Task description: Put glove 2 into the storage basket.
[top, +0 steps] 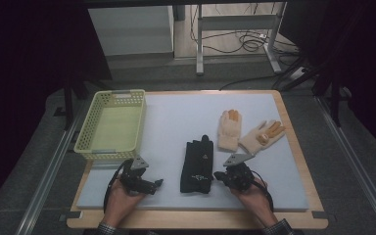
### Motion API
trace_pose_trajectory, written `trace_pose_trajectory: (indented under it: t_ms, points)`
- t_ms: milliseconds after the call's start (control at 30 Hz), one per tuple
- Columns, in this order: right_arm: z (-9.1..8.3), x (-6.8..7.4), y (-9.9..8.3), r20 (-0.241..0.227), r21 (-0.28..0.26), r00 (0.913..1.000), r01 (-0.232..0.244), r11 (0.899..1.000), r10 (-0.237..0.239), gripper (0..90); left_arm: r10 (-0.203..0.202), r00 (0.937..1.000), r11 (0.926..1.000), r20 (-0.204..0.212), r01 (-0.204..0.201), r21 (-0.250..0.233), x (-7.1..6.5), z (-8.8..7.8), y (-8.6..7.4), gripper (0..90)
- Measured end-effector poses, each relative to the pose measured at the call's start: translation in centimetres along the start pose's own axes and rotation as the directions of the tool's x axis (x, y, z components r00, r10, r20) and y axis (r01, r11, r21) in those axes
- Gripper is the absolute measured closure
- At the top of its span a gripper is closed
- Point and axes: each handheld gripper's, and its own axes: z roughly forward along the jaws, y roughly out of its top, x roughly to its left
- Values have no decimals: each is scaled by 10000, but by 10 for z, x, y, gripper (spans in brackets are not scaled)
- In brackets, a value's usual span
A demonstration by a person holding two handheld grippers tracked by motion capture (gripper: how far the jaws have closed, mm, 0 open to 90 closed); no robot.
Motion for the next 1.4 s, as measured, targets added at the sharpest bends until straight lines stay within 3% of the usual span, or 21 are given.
trace_pose_trajectory:
  t_ms: [133,400,833,1400]
  points:
    - [4,7,-6,-231,-7,9996,150,9999,-150,884,-1,10000,10000,1,1,0,0,0,0,20]
    - [16,15,0,-508,-94,9985,211,9997,-216,884,-5,10000,10000,5,5,-3,0,0,0,20]
    - [41,26,20,-422,-254,9988,240,9994,-250,883,-4,10000,10000,5,4,-2,0,0,0,21]
    - [69,29,46,-211,-411,9994,283,9988,-292,883,-10,10000,10000,3,10,-1,0,0,0,21]
